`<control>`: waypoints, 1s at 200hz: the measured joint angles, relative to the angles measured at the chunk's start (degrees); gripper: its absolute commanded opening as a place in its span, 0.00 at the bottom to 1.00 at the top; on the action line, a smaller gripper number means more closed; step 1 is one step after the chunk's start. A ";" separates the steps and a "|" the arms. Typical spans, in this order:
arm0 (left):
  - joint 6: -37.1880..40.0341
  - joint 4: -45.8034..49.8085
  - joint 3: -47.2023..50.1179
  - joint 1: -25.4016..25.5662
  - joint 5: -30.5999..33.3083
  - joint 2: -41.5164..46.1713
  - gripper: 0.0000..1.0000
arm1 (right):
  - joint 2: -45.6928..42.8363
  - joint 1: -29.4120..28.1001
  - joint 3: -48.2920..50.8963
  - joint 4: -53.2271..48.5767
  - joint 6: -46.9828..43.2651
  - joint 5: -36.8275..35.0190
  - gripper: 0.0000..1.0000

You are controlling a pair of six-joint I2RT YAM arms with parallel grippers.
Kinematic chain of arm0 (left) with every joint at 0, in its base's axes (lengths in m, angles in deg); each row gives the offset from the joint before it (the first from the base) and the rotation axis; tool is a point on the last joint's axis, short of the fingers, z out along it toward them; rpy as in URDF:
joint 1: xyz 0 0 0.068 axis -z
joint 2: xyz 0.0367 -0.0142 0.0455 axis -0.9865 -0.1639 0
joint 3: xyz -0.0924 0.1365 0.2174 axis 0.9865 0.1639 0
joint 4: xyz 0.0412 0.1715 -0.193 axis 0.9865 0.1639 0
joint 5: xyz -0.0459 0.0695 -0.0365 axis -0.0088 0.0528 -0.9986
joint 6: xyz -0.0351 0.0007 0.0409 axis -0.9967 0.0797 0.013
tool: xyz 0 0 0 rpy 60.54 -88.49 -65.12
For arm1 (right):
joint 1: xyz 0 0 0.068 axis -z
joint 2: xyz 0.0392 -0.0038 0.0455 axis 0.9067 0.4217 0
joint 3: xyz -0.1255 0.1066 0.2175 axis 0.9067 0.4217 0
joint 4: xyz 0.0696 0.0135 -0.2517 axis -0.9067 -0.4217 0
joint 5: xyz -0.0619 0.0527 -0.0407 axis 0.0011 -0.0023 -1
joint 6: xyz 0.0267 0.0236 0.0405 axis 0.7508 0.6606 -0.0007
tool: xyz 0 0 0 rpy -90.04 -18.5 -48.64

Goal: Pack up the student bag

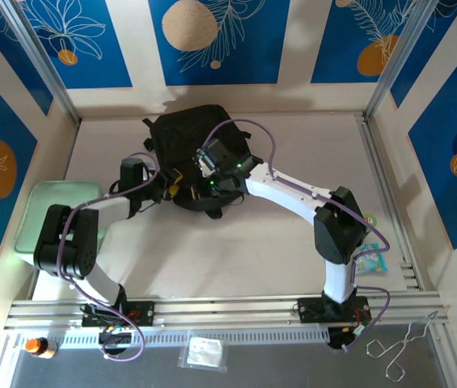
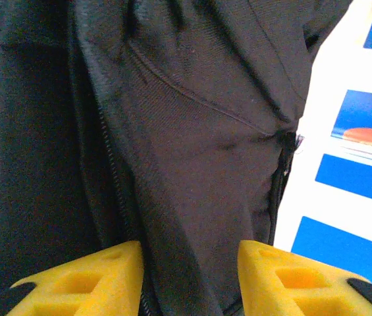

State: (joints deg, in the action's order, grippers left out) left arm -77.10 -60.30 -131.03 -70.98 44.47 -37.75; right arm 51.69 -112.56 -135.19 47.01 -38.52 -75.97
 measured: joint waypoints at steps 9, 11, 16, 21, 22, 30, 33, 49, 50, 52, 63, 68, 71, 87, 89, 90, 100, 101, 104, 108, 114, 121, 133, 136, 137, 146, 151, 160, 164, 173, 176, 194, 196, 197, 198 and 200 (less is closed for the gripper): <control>-0.61 -0.81 0.02 0.09 -0.04 -0.44 0.35 | 0.00 -0.11 0.28 0.37 0.13 0.11 0.00; -0.74 -0.87 0.02 0.13 -0.04 -0.48 0.35 | 0.00 -0.11 0.33 0.42 0.13 0.11 0.00; -0.81 -1.11 0.02 0.20 -0.04 -0.68 0.33 | 0.00 -0.15 0.57 0.59 0.24 0.24 0.00; -0.96 -1.25 0.02 0.31 -0.04 -0.83 0.30 | 0.00 -0.17 0.74 0.66 0.31 0.31 0.00; -0.96 -1.27 0.02 0.31 -0.02 -0.83 0.29 | 0.00 -0.17 0.79 0.66 0.35 0.33 0.00; -1.14 -1.29 0.02 0.42 0.00 -1.07 0.22 | 0.00 -0.20 1.16 0.85 0.46 0.48 0.00; -0.96 -1.22 0.02 0.46 -0.02 -1.16 0.18 | 0.00 -0.22 1.31 0.96 0.55 0.50 0.00; -0.50 -1.03 0.02 0.55 0.02 -1.73 0.06 | 0.00 -0.28 2.23 1.40 1.01 0.50 0.00; -0.85 -0.96 0.02 0.57 0.07 -1.79 0.06 | -0.02 -0.28 2.27 1.40 1.07 0.48 0.00; -0.74 -0.85 0.02 0.57 0.13 -1.84 0.04 | -0.02 -0.28 2.45 1.53 1.31 0.48 0.00; -0.07 -0.57 0.02 0.57 0.15 -2.21 0.00 | -0.04 -0.28 3.32 1.86 1.90 0.44 0.00; 0.42 -0.37 0.02 0.59 0.20 -2.40 0.00 | -0.11 -0.26 3.89 1.99 2.51 0.24 0.00; 0.55 -0.28 0.02 0.59 0.24 -2.54 0.00 | -0.11 -0.24 4.22 1.95 2.69 0.24 0.00; 1.70 0.63 -0.04 0.61 0.26 -2.99 0.00 | -0.61 0.42 6.64 2.12 5.07 -0.15 0.00; 1.95 0.79 -0.04 0.61 0.26 -3.04 0.00 | -0.68 0.48 6.99 2.10 5.33 -0.22 0.00; 2.01 0.83 -0.04 0.61 0.26 -3.06 0.00 | -0.72 0.50 7.10 2.10 5.42 -0.22 0.00; 2.86 1.66 -0.09 0.63 0.26 -3.23 0.00 | -1.16 1.20 8.50 2.12 7.08 -0.20 0.00; 2.99 1.79 -0.11 0.66 0.26 -3.26 0.00 | -1.20 1.29 8.68 2.12 7.28 -0.17 0.00; 3.23 2.01 -0.13 0.68 0.28 -3.32 0.00 | -1.31 1.55 9.01 2.12 7.65 -0.17 0.00; 3.63 2.38 -0.20 0.70 0.42 -3.34 0.00 | -1.53 1.92 9.46 2.14 8.26 -0.17 0.00; 4.26 2.99 -0.31 0.72 0.52 -3.43 0.00 | -1.84 2.56 10.16 2.12 9.14 -0.17 0.00; 5.01 3.63 -0.44 0.72 0.68 -3.43 0.00 | -2.25 3.34 10.97 2.14 10.23 -0.15 0.00; 6.16 4.72 -0.87 0.74 0.92 -3.43 0.00 | -2.84 4.46 12.09 2.10 11.87 -0.11 0.00; 6.47 5.01 -1.05 0.74 1.01 -3.43 0.00 | -2.95 4.70 12.28 2.08 12.22 -0.11 0.00; 6.58 5.09 -1.07 0.74 1.01 -3.43 0.00 | -2.97 4.74 12.33 2.05 12.28 -0.11 0.00; 7.30 5.75 -1.38 0.79 1.16 -3.43 0.00 | -3.19 5.42 12.92 2.10 13.44 0.09 0.00; 7.72 5.99 -1.49 0.79 1.29 -3.43 0.00 | -3.28 5.75 13.18 2.10 13.92 0.17 0.00; 8.48 6.64 -1.70 0.83 1.53 -3.43 0.00 | -3.48 6.25 13.66 2.12 14.97 0.35 0.00; 8.57 6.86 -1.77 0.83 1.57 -3.43 0.00 | -3.54 6.40 13.86 2.05 15.32 0.42 0.00; 9.11 7.21 -1.88 0.83 1.66 -3.43 0.00 | -3.67 6.75 14.27 2.10 16.15 0.48 0.00; 9.33 7.30 -1.92 0.83 1.73 -3.43 0.00 | -3.69 6.84 14.43 2.14 16.37 0.50 0.00; 10.10 7.89 -2.05 0.83 1.75 -3.43 0.00 | -4.26 7.61 15.34 2.14 17.55 0.46 0.00; 10.21 8.00 -2.08 0.83 1.75 -3.43 0.00 | -4.33 7.69 15.45 2.14 17.59 0.48 0.00; 10.25 8.04 -2.08 0.83 1.75 -3.43 0.00 | -4.39 7.76 15.52 2.14 17.64 0.46 0.00; 10.27 8.09 -2.08 0.85 1.75 -3.43 0.00 | -4.44 7.78 15.54 2.12 17.70 0.44 0.00; 10.34 8.17 -2.12 0.90 1.73 -3.43 0.00 | -4.57 7.89 15.63 2.10 17.86 0.37 0.00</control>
State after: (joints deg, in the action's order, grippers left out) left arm -66.76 -52.12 -133.15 -70.09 46.20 -41.19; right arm 47.12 -104.67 -119.57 49.11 -20.66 -75.60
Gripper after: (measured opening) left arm 0.041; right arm 0.044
